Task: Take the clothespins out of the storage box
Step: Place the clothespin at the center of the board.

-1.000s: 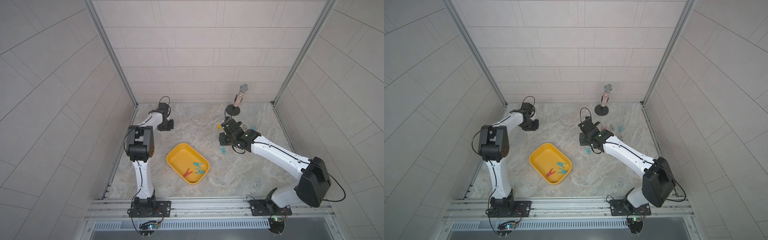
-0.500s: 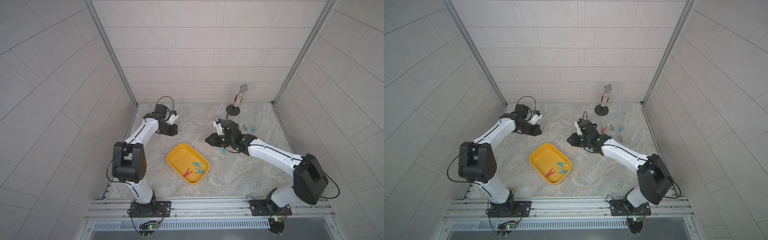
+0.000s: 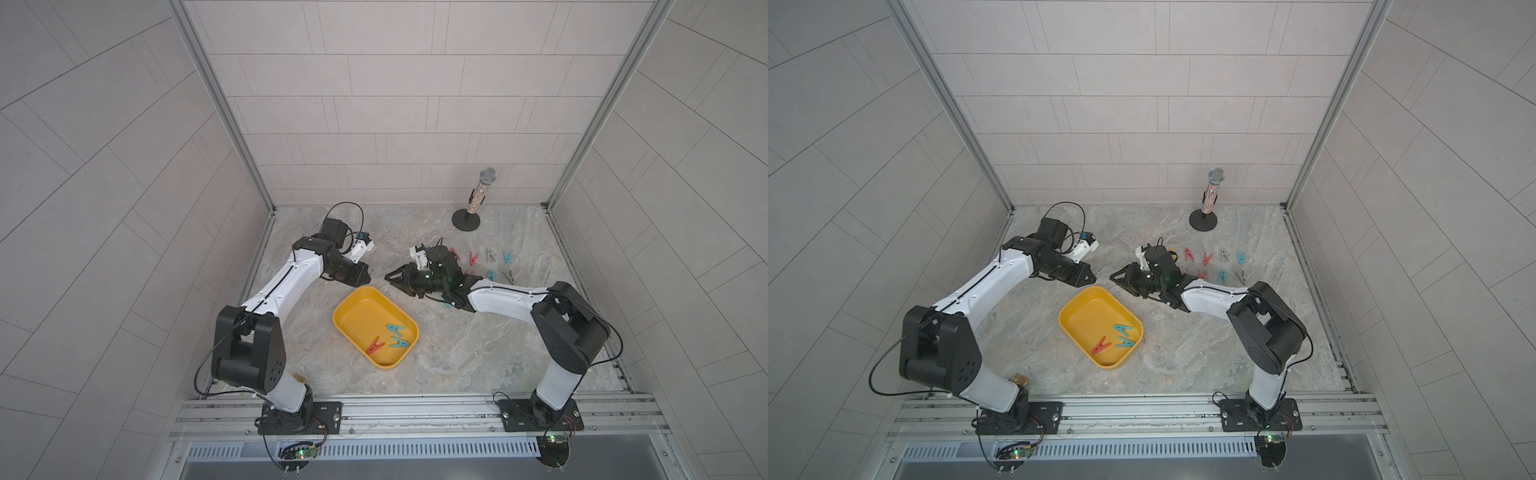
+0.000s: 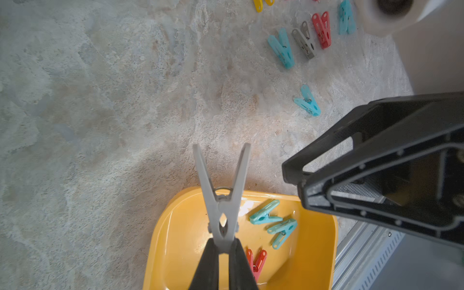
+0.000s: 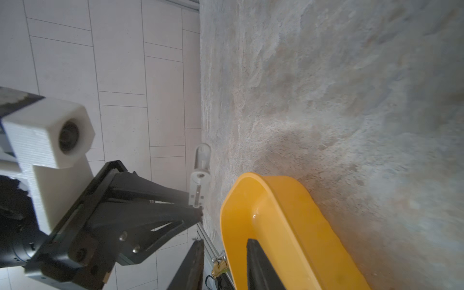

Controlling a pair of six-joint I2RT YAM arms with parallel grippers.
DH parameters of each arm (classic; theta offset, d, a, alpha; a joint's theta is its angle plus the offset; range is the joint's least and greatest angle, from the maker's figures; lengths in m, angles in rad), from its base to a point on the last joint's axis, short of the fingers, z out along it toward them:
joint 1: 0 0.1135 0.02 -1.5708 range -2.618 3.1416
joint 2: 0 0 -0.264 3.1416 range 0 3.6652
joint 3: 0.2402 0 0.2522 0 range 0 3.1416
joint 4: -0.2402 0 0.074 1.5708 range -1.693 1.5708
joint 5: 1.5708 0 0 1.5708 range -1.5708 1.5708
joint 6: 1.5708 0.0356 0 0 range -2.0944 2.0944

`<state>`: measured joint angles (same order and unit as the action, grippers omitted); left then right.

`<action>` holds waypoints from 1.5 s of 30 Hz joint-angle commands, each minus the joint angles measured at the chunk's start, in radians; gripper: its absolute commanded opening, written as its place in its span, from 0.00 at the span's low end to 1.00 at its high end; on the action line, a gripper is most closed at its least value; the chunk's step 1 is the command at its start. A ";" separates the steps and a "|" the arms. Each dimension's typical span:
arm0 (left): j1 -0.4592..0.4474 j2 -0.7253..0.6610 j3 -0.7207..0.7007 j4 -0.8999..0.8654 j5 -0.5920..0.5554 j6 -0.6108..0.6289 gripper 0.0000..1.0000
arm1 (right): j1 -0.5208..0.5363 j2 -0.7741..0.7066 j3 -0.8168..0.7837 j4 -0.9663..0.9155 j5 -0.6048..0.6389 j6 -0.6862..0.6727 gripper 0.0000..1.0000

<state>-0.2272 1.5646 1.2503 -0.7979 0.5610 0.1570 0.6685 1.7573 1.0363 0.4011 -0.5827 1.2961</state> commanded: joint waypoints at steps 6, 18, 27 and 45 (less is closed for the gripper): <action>-0.012 -0.040 0.007 -0.015 0.027 -0.027 0.10 | 0.005 0.057 0.076 0.069 0.017 0.066 0.33; -0.015 -0.055 0.011 -0.015 0.037 -0.044 0.10 | 0.013 0.126 0.167 0.004 0.029 0.062 0.34; -0.019 -0.048 0.013 -0.012 0.043 -0.050 0.10 | 0.029 0.170 0.224 -0.022 0.021 0.068 0.33; -0.021 -0.055 0.027 -0.027 0.033 -0.046 0.62 | 0.024 0.167 0.189 0.042 0.026 0.111 0.04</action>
<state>-0.2447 1.5360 1.2514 -0.8009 0.5972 0.1059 0.6991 1.9373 1.2434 0.4221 -0.5598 1.4044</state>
